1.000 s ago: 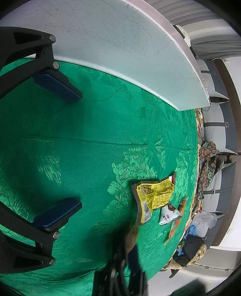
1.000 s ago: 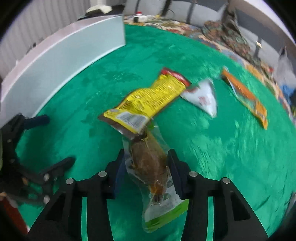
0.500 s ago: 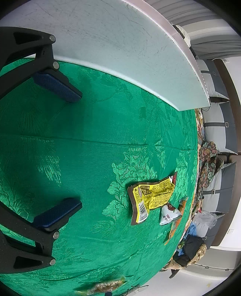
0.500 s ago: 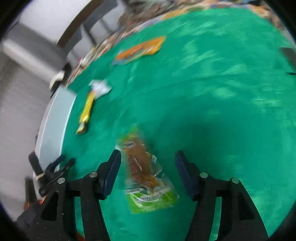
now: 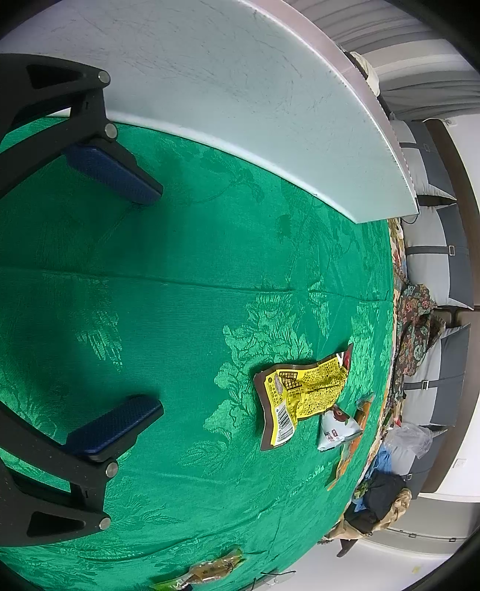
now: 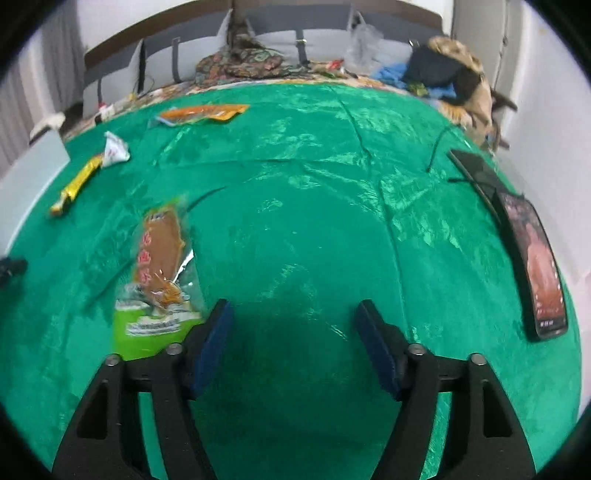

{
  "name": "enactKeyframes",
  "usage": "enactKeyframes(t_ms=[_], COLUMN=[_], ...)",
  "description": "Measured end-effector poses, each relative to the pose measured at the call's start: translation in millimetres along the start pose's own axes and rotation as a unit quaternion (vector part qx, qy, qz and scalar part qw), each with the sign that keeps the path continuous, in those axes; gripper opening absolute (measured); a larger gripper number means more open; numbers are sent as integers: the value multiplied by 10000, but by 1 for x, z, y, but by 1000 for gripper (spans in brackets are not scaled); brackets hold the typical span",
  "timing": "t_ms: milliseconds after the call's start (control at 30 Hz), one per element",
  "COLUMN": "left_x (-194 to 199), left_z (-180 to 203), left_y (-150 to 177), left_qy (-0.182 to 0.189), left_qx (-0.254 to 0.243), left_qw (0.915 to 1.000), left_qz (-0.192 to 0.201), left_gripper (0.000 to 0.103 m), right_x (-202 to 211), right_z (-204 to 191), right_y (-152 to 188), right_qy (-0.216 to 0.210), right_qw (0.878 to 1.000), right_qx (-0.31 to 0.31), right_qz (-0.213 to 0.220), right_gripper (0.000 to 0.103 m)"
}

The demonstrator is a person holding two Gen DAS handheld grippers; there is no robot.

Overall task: Organize snacks
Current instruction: 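Lower the left tool onto the red-topped yellow packet and grasp it, then hold the red-topped yellow packet in the left tool above the table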

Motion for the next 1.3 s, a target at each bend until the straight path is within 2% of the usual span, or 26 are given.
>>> enactKeyframes(t_ms=[33, 100, 133, 200, 267, 333, 400, 500, 567, 600, 667, 700, 833, 1067, 1167, 1200, 1233, 1267, 1300], left_x=[-1, -5, -7, -3, -2, -16, -43, -73, -91, -90, -84, -81, -63, 8, 27, 27, 26, 25, 23], left_z=[0, 7, 16, 35, 57, 78, 91, 98, 99, 99, 96, 95, 88, 61, 60, 60, 59, 57, 56], left_y=[-1, -7, -15, -40, -72, -97, -112, -117, -110, -110, -107, -105, -76, 10, 33, 37, 38, 38, 36], left_qy=[-37, -13, 169, 673, 943, 786, 285, -237, -497, -358, -103, -168, -24, 256, 376, 420, 440, 444, 414], left_qx=[11, 5, -2, 182, 251, 85, -67, -131, -228, -155, 32, -16, -222, -369, -356, -331, -310, -278, -238], left_qw=[9999, 9978, 9955, 9931, 9922, 9939, 9960, 9951, 9928, 9950, 9972, 9977, 9974, 9948, 9948, 9948, 9949, 9956, 9964], left_qz=[-140, -668, -931, -946, -780, -768, -845, -947, -1062, -922, -741, -655, -680, -915, -872, -864, -853, -777, -704], left_gripper=[103, 103, 102, 102, 103, 102, 102, 102, 101, 95, 56, 55, 54, 54, 56, 63, 76, 85, 87], right_x=[1, 2, -1, -2, -4, -5, -4, -4, -4, -4, -4, -3, -3, -4, -4, -4, -4, -4, -4], right_z=[4, 9, 7, 6, 5, 3, 3, 3, 3, 3, 3, 3, 3, 2, 3, 3, 3, 3, 3], right_y=[3, 7, 5, 5, 4, 4, 5, 4, 5, 5, 5, 5, 5, 5, 5, 5, 5, 5, 5], right_qy=[-38, -78, -70, -73, -84, -94, -89, -89, -90, -90, -90, -92, -90, -83, -84, -86, -87, -87, -87], right_qw=[10000, 10000, 10000, 10000, 10000, 10000, 10000, 10000, 10000, 10000, 10000, 10000, 10000, 10000, 10000, 10000, 10000, 10000, 10000], right_qx=[-18, -47, -30, -17, -4, 2, 1, 1, 1, 1, 1, -1, 3, 7, 7, 7, 7, 6, 7], right_qz=[7, 5, -4, -7, -11, -12, -11, -12, -12, -11, -11, -11, -12, -14, -14, -13, -13, -13, -13], right_gripper=[81, 83, 84, 84, 86, 87, 87, 87, 87, 87, 87, 87, 87, 88, 88, 88, 88, 88, 88])
Point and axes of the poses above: each gripper's, at about its wrist camera, not at the fingertips, and x roughly against the way its jaws point, z to its right, y to its underside, the point moved 6 cm from there along -x, roughly the way its jaws point, and after that the axes turned 14 degrees about x, right-handed, at the moved point
